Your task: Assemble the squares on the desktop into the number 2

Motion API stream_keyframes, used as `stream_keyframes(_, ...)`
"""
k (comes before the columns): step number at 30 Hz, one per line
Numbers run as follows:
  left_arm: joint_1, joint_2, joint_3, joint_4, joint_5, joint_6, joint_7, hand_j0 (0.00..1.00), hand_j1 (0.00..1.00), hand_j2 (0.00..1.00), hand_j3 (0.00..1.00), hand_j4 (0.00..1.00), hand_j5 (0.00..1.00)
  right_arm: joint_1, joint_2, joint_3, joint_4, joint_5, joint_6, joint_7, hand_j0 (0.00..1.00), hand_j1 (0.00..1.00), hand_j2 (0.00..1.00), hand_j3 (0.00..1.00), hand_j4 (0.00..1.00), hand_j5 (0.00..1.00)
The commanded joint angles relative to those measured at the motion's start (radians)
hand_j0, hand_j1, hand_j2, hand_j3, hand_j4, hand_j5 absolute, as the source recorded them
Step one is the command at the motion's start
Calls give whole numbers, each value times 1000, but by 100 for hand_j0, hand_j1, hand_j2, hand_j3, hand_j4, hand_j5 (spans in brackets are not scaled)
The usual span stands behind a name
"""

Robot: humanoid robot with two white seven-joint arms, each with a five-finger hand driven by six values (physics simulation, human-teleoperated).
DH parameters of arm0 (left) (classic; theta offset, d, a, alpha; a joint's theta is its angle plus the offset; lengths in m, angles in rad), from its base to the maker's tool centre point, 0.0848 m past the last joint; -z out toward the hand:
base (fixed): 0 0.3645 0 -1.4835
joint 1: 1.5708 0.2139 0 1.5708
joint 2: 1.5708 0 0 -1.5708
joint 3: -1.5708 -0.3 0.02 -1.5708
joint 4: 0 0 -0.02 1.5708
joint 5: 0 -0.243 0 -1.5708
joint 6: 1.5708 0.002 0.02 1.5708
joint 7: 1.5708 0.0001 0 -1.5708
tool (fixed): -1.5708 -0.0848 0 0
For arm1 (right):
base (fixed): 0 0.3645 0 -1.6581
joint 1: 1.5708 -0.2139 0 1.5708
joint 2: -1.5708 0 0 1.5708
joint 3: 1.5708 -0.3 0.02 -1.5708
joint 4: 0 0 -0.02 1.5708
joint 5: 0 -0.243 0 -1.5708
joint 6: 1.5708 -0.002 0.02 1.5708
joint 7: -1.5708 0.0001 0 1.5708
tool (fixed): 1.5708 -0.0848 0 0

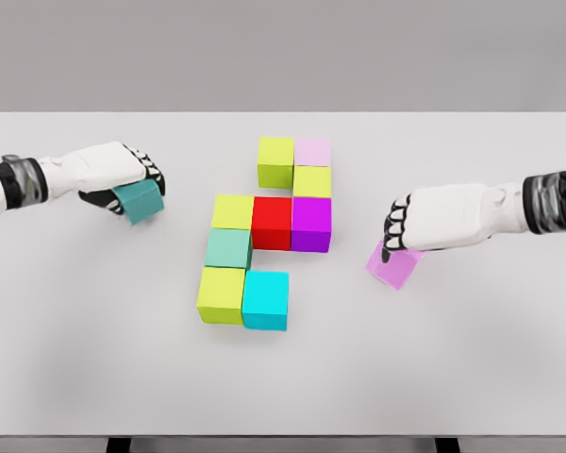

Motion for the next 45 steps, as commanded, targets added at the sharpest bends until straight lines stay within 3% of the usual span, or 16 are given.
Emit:
stream_keyframes(1, -2, -35, 2, 40, -10, 1, -2, 54, 54, 54, 54, 54, 54, 1, 7, 0, -7, -34, 2, -3, 72, 72, 72, 72, 72, 72)
stream_keyframes(8, -49, -109, 0, 132, -19, 1, -11, 54, 54, 54, 54, 54, 54, 14, 9, -3, -7, -65, 2, -4, 73, 73, 73, 73, 73, 73)
stream_keyframes(11, -66, -128, 0, 155, -24, 1, -14, 54, 54, 54, 54, 54, 54, 12, -2, -7, -7, -81, 2, -4, 81, 81, 81, 81, 81, 81)
stream_keyframes(13, -84, -158, 0, 198, -25, 1, -28, 54, 54, 54, 54, 54, 54, 12, -2, -12, -7, -85, 2, -10, 98, 98, 98, 98, 98, 98)
stream_keyframes(14, -89, -162, 0, 202, -25, 1, -31, 54, 54, 54, 54, 54, 54, 14, 0, -12, -7, -86, 2, -10, 99, 99, 99, 99, 99, 99)
stream_keyframes(21, -135, -227, 2, 270, -25, 1, -45, 54, 54, 54, 54, 54, 54, 20, 10, -10, -7, -86, 2, -12, 100, 100, 100, 100, 100, 100)
stream_keyframes(25, -173, -282, 5, 351, -25, 1, -52, 55, 55, 55, 55, 55, 55, 38, 19, -4, 2, -68, 2, -1, 100, 100, 100, 100, 100, 100)
stream_keyframes(37, -221, -365, 22, 489, -24, 1, -52, 57, 57, 57, 57, 57, 57, 71, 64, -3, 24, 0, 2, 2, 99, 99, 99, 99, 99, 99)
stream_keyframes(41, -229, -389, 36, 529, -24, 1, -52, 60, 60, 60, 60, 60, 60, 77, 102, -1, 100, 17, 2, 0, 99, 99, 99, 99, 99, 99)
stream_keyframes(45, -230, -395, 46, 557, -24, 1, -51, 66, 66, 66, 66, 66, 66, 86, 118, -1, 107, 31, 2, 0, 99, 99, 99, 99, 99, 99)
